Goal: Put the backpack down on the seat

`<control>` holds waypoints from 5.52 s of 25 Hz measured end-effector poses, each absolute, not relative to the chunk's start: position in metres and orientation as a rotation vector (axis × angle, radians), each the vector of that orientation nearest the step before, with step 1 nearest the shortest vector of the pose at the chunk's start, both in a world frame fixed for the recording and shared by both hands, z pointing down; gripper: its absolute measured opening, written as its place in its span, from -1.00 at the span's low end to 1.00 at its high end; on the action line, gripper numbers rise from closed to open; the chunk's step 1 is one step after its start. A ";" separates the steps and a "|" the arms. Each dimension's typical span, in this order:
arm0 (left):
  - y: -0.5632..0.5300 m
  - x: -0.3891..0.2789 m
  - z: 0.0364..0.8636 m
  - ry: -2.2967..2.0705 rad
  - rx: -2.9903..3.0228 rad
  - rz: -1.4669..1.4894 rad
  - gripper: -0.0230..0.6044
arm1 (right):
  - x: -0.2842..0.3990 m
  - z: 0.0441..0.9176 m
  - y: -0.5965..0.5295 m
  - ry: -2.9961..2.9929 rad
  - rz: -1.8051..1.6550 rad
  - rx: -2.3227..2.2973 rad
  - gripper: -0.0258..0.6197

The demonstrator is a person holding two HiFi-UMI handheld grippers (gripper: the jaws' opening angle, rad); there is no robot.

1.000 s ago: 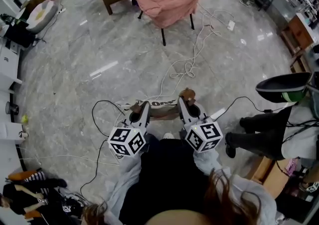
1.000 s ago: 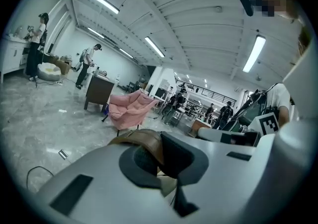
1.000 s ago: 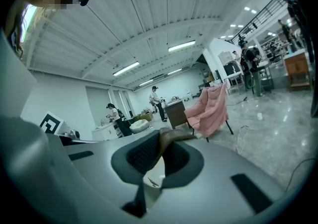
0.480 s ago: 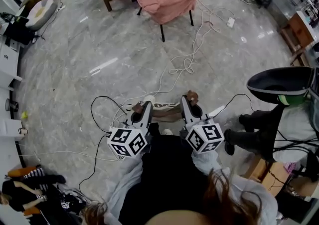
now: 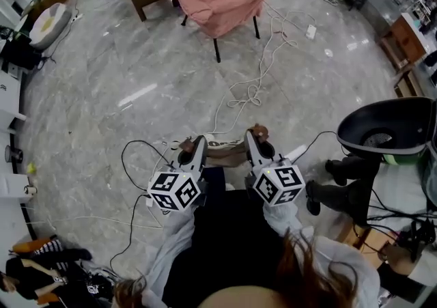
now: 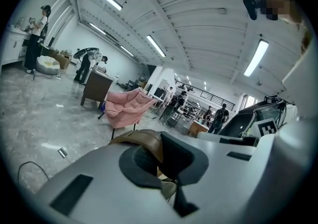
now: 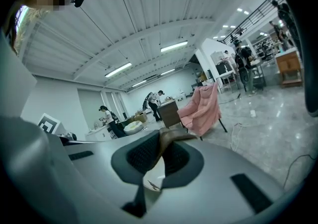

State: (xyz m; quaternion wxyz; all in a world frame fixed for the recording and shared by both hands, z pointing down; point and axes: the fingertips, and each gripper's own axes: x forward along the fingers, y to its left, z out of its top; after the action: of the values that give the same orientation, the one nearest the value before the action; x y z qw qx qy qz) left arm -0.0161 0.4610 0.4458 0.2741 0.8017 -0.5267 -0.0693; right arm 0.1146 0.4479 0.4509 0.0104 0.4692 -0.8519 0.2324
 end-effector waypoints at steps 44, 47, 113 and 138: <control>0.158 -0.107 0.439 -1.242 2.180 -0.172 -0.88 | 0.025 0.442 0.158 -2.588 0.770 1.589 -0.86; 0.156 -0.107 0.449 -1.224 2.151 -0.180 -0.88 | 0.026 0.450 0.157 -2.579 0.793 1.589 -0.86; -0.192 -0.131 0.396 -1.650 2.068 -0.282 -0.88 | 0.000 0.413 -0.217 -2.859 0.779 1.155 -0.85; -0.380 -0.224 0.372 -1.742 2.002 -0.382 -0.88 | -0.094 0.408 -0.414 -2.849 0.925 0.983 -0.85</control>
State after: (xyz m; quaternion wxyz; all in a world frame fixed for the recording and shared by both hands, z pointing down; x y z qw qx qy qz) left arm -0.2237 -0.3800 0.3722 0.2283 0.7269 -0.6327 -0.1388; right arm -0.0939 -0.4139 0.4082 -0.0054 0.3118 -0.9037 0.2935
